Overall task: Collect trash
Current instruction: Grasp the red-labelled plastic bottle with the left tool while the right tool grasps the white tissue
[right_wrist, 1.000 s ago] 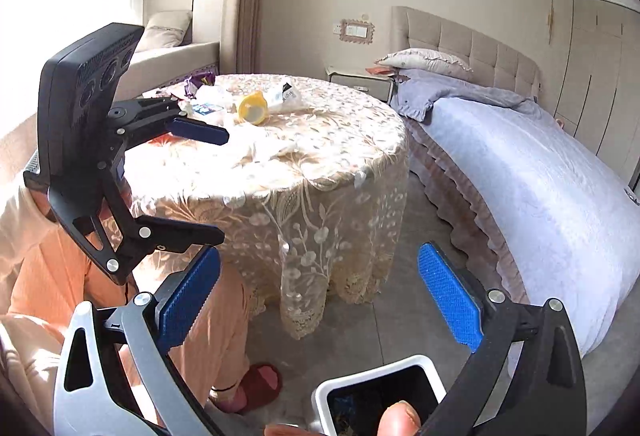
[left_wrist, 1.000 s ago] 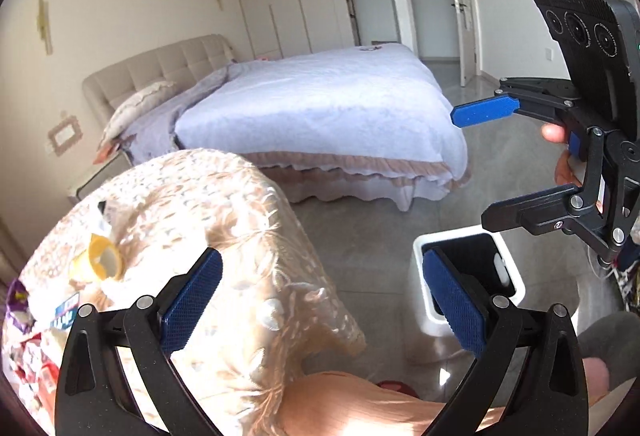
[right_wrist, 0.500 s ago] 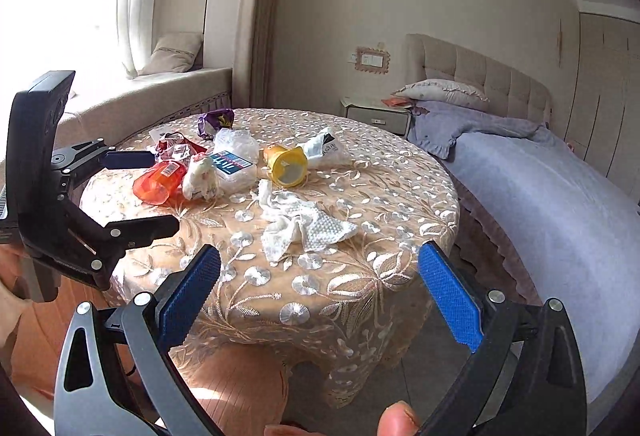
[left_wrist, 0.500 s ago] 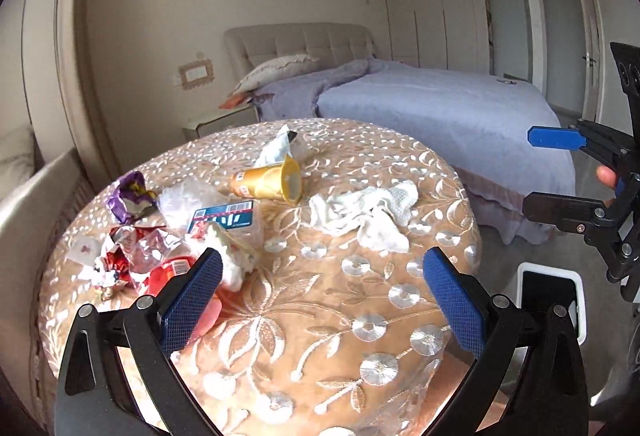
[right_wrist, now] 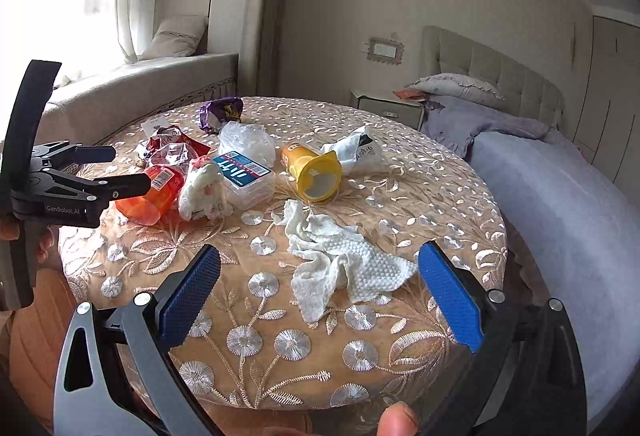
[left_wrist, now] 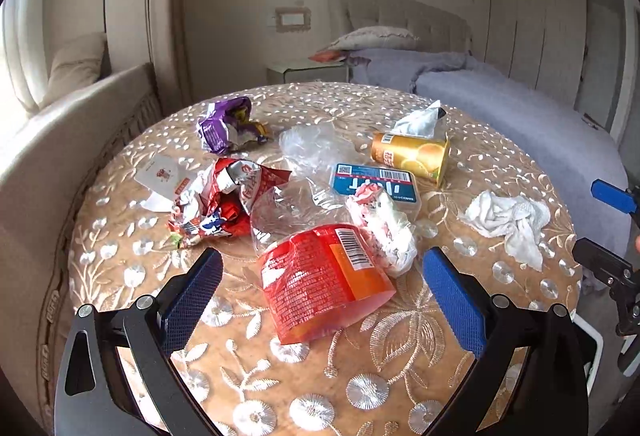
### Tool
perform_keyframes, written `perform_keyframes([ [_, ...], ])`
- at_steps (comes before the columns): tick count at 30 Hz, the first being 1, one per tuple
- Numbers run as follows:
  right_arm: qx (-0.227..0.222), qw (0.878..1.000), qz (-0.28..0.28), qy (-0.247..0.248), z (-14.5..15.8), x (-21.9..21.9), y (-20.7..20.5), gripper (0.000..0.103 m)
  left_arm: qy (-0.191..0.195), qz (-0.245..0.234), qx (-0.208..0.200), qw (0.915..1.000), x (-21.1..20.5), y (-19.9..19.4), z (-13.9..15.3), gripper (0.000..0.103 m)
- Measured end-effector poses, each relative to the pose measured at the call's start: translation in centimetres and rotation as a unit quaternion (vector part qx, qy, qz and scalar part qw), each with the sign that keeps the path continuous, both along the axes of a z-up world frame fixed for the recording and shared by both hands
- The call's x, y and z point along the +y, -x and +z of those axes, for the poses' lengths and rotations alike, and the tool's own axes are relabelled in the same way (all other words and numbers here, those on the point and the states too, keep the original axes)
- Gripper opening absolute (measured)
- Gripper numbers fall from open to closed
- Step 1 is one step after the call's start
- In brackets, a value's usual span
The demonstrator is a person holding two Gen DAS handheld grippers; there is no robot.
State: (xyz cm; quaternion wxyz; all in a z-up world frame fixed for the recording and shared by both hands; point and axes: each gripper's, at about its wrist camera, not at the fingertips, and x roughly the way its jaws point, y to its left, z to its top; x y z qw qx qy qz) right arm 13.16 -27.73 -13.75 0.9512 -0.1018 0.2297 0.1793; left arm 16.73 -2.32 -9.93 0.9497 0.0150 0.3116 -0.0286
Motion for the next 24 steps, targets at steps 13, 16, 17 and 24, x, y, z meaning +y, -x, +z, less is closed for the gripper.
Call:
perform_keyframes([
  [13,0.049,0.998,-0.031,0.004,-2.1,0.3,-6.4,0.099,-0.015,0.015,0.066,0.9976,0.9,-4.2,-2.0,0.098],
  [16,0.054,0.998,-0.040,0.017,-2.7,0.4,-7.2,0.099,-0.018,0.017,0.075,0.9969,0.7,-4.7,-2.2,0.098],
  [17,0.058,0.997,-0.040,0.020,-2.9,0.5,-7.5,0.099,-0.018,0.017,0.078,0.9967,0.6,-4.9,-2.3,0.098],
  [24,0.089,0.994,-0.029,0.053,-4.1,1.3,-8.7,0.080,-0.013,0.028,0.099,0.9947,0.6,-6.0,-3.5,0.096],
])
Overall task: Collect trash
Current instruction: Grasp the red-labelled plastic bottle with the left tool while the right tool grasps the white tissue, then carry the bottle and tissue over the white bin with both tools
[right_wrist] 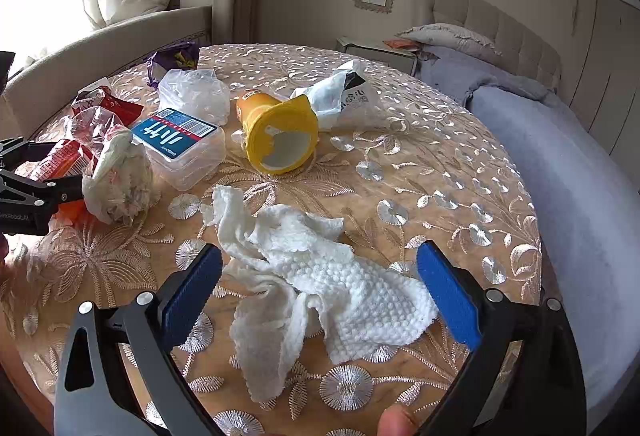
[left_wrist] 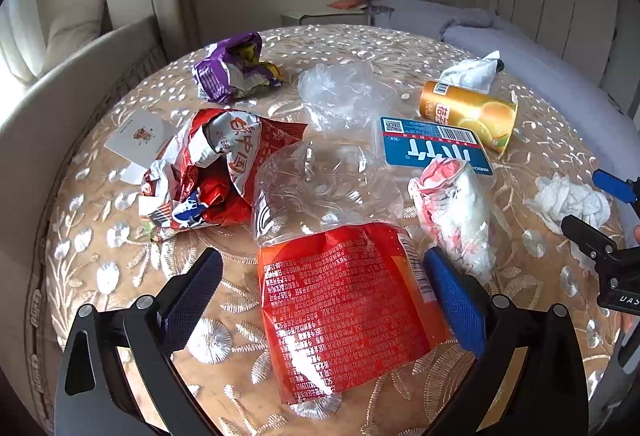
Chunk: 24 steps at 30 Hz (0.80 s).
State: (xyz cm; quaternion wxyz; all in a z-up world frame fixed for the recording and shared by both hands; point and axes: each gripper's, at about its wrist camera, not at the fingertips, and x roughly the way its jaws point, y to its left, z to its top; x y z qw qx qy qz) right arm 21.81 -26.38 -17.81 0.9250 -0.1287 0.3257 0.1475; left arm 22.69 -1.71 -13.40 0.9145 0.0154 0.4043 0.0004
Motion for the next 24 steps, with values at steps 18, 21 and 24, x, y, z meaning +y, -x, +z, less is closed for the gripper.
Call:
perform_keyframes([
  [18,-0.040,0.998,0.023,-0.052,3.9,-0.6,3.8,0.018,-0.005,-0.029,-0.074,0.9968,-0.7,4.4,4.0,0.057],
  [21,-0.056,0.996,0.025,-0.058,5.0,-0.9,5.2,0.018,-0.012,-0.031,-0.092,0.9952,-0.9,5.7,5.4,0.057],
  [24,-0.073,0.995,0.023,-0.065,6.0,-1.5,6.7,0.018,-0.013,-0.040,-0.106,0.9935,-1.3,7.1,6.6,0.057],
])
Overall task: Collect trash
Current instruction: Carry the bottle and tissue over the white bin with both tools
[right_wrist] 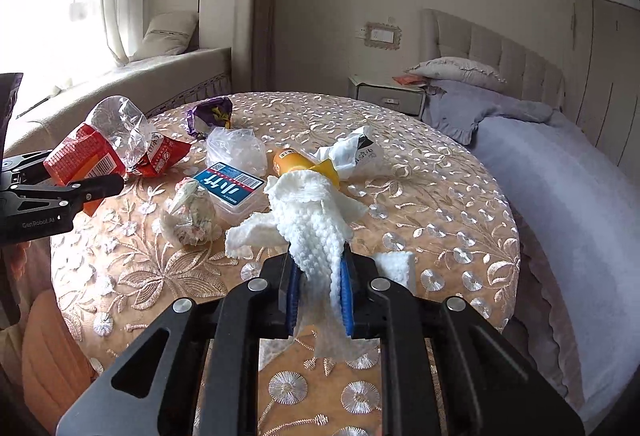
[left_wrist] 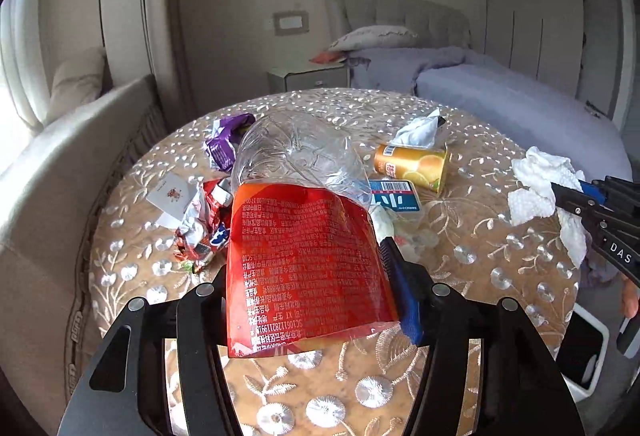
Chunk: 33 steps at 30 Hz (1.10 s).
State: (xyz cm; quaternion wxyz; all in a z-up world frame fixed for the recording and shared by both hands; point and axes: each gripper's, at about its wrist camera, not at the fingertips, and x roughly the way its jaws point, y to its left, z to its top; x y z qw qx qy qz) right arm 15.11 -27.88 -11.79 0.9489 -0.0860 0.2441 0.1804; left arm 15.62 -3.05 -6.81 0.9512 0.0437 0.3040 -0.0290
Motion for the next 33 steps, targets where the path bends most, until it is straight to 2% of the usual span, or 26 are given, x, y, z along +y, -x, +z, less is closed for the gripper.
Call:
perform_keyframes([
  [7,-0.031,0.999,-0.015,-0.019,2.3,-2.7,3.5,0.018,0.000,-0.042,-0.025,0.9988,-3.1,2.7,1.9,0.057],
  [15,-0.048,0.997,-0.051,-0.017,2.8,-6.9,7.8,0.018,0.006,-0.134,-0.032,0.9904,-9.8,5.2,1.9,0.057],
  [23,-0.050,0.994,-0.100,-0.001,1.8,-11.8,12.3,0.018,0.017,-0.238,-0.018,0.9709,-17.0,7.2,0.2,0.057],
  [27,-0.041,0.992,-0.120,0.003,0.8,-14.2,14.3,0.018,0.010,-0.280,-0.008,0.9598,-20.4,8.0,-1.2,0.057],
  [33,-0.019,0.989,-0.145,0.005,-1.0,-17.4,17.0,0.018,0.003,-0.346,0.009,0.9383,-25.5,9.3,-3.3,0.058],
])
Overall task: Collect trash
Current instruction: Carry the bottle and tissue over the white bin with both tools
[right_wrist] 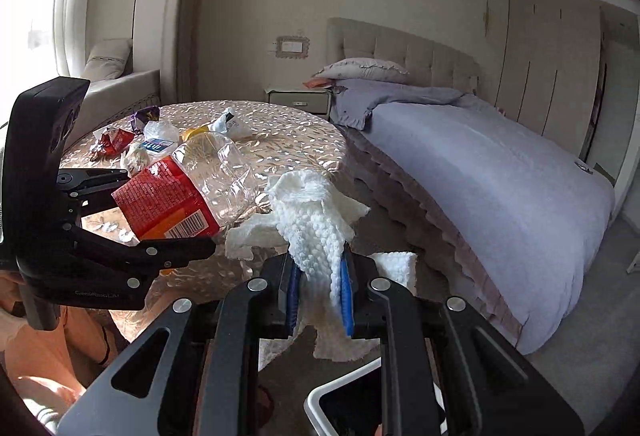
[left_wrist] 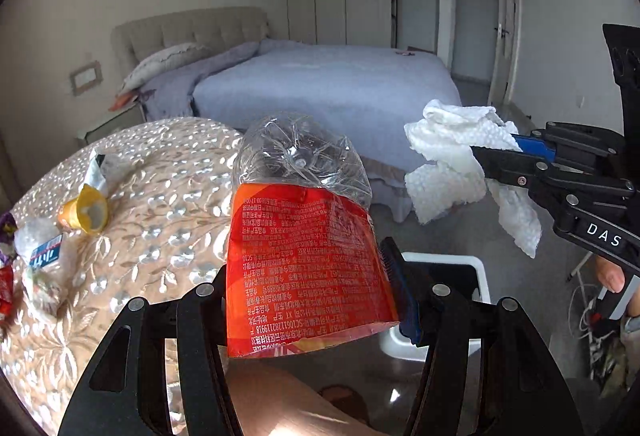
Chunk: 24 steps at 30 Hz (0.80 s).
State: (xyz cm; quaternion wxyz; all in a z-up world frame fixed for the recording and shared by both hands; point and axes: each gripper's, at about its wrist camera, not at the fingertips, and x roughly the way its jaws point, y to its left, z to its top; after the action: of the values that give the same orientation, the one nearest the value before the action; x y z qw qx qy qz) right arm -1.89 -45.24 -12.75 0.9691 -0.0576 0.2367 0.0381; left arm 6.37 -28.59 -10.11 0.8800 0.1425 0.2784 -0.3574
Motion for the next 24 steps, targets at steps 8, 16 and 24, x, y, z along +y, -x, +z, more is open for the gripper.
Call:
perform_keyframes([
  [8,0.038,0.998,-0.049,-0.002,-3.1,-3.9,1.7,0.019,-0.038,-0.086,0.019,0.9954,-6.2,1.3,-3.2,0.058],
  [16,0.093,0.993,-0.068,-0.010,-7.9,-7.5,2.2,0.019,-0.088,-0.202,0.030,0.9750,-11.2,2.7,-7.1,0.058],
  [24,0.161,0.985,-0.051,-0.042,-13.4,-12.7,1.4,0.019,-0.124,-0.311,0.062,0.9402,-15.3,1.2,-11.7,0.058],
])
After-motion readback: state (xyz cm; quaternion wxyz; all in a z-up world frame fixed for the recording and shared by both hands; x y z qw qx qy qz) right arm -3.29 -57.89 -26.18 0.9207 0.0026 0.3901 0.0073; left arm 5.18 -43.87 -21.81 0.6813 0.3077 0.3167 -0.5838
